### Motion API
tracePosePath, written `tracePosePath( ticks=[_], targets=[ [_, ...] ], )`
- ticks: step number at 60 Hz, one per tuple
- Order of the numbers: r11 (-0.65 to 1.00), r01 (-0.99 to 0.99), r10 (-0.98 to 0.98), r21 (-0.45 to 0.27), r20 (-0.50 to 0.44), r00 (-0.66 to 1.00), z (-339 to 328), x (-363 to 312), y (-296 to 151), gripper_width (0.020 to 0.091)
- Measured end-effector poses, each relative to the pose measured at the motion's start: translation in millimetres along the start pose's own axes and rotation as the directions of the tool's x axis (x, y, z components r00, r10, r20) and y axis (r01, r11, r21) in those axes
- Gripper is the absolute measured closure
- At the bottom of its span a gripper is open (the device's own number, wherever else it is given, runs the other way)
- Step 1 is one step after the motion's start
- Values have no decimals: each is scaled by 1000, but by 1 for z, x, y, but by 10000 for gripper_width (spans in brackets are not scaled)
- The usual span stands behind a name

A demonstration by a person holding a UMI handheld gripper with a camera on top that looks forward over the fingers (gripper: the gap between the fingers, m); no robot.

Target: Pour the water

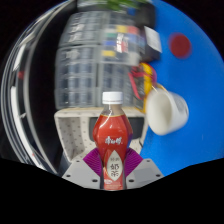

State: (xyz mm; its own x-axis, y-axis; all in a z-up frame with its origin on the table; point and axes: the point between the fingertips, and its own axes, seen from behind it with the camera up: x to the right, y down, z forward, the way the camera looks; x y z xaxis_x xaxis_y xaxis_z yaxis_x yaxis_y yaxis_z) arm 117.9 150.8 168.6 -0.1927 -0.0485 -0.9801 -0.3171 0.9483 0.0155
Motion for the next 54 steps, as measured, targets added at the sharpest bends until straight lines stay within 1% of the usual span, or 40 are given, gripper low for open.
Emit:
tracePosePath(
  ticks=[4, 7, 12, 15, 18, 19, 20, 21, 25, 29, 30, 37, 46, 50, 53, 54],
  targets=[
    [976, 215, -215, 30, 13, 976, -14, -27, -22, 849],
    [909, 414, -413, 47, -24, 910, -25, -38, -44, 849],
    [705, 707, -701, 46, -101, 706, -41, -54, -81, 851],
    [556, 830, -818, 54, -144, 557, -49, -62, -106, 847],
    [408, 911, -889, 68, -197, 413, -57, -66, -135, 847],
    [356, 930, -906, 93, -212, 367, -60, -61, -147, 847],
    [317, 944, -915, 93, -233, 330, -62, -61, -155, 848],
    [287, 955, -920, 76, -256, 297, -66, -65, -163, 847],
    [182, 980, -929, 75, -313, 196, -74, -61, -199, 848],
    [142, 987, -922, 76, -352, 160, -80, -50, -230, 846],
    [135, 987, -921, 87, -356, 157, -79, -41, -237, 847],
    [113, 993, -911, 38, -396, 118, -76, 1, -277, 848],
    [86, 996, -924, -36, -375, 66, -60, 49, -290, 848],
    [85, 995, -930, -52, -363, 60, -50, 70, -291, 849],
    [83, 992, -936, -94, -350, 45, -49, 89, -287, 845],
    [65, 997, -936, -48, -350, 44, -48, 79, -287, 843]
  ],
)
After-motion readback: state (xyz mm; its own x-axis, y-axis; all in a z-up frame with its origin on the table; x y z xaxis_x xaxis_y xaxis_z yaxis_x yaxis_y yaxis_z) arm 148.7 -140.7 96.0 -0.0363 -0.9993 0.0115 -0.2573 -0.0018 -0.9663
